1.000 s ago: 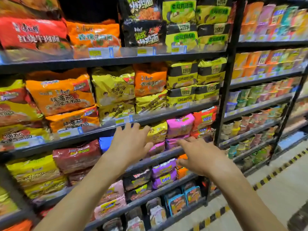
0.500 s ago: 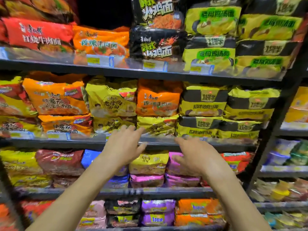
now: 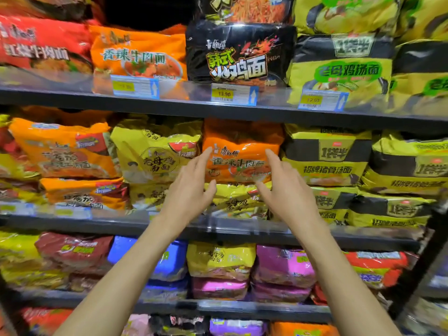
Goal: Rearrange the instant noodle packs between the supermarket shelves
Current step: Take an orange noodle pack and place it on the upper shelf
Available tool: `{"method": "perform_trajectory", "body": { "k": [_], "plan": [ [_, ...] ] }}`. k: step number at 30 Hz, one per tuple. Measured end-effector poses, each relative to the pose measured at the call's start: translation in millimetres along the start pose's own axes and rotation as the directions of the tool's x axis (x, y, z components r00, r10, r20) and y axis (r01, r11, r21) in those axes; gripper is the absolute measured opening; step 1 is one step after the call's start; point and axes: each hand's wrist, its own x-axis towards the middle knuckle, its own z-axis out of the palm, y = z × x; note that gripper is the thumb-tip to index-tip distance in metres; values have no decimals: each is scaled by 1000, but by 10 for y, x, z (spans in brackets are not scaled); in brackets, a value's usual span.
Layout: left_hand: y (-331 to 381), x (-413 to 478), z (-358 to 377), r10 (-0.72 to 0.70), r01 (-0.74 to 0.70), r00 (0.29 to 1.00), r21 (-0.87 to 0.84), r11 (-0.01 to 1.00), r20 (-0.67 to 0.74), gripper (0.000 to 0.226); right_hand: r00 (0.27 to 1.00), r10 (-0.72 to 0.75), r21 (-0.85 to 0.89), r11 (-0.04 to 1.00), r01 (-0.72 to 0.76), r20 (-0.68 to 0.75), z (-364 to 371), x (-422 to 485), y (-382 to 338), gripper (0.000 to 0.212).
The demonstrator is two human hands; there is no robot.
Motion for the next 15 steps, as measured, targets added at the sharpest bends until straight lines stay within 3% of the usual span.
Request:
{"method": "perform_trajectory", "body": {
  "k": [8, 15],
  "plan": [
    [-42, 307, 285, -38, 21, 998, -263, 965, -59, 97, 991, 91, 183, 981, -72, -99, 506, 365, 68, 91],
    [-121, 409, 356, -31, 24, 999, -335, 942, -13, 105, 982, 127, 374, 925, -67, -138, 680, 442, 71, 96]
  ]
}}
